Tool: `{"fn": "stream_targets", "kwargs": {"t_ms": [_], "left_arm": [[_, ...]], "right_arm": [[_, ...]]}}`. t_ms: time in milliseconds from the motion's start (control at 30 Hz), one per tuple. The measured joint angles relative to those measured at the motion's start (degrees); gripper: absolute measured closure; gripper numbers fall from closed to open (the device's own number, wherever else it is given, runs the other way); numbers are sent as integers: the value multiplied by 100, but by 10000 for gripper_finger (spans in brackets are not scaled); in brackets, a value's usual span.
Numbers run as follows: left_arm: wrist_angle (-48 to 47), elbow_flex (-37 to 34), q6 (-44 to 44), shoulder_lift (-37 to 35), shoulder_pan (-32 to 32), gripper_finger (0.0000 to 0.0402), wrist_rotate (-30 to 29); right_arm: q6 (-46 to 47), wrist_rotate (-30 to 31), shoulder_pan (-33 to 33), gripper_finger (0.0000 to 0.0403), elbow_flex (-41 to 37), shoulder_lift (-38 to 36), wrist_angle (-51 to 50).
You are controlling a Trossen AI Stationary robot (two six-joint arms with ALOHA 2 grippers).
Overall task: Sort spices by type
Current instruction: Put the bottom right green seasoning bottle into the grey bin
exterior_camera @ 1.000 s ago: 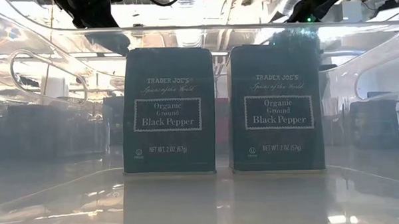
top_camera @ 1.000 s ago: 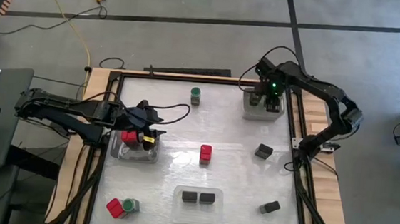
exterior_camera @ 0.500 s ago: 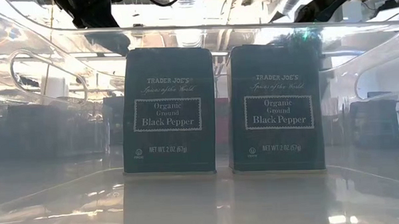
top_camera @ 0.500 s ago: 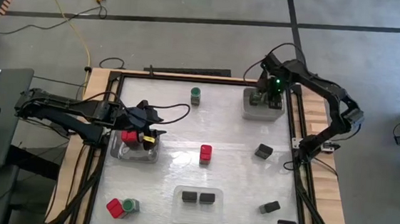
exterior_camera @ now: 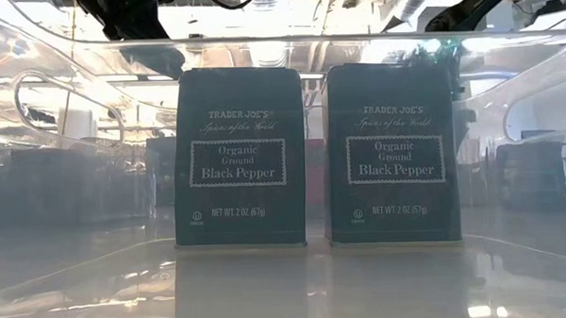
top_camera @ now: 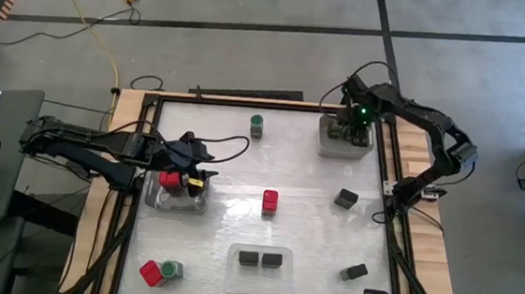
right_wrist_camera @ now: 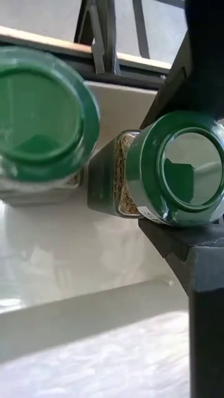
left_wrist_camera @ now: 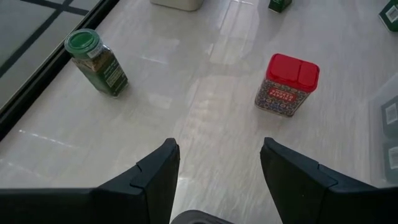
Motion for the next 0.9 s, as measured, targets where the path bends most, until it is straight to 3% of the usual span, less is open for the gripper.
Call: {"fn": "stream_targets", "kwargs": {"t_ms": [567,733,900], "left_arm": [[-2,-1,-17,0,0,186,0],[0,-1,-17,0,0,186,0],[0,-1,-17,1,0,186,0]], "right_arm": [[185,37,-35,181,2,0,204],[346,149,-35,144,5,0,405],[333,160,-35,155,7,0,377]]}}
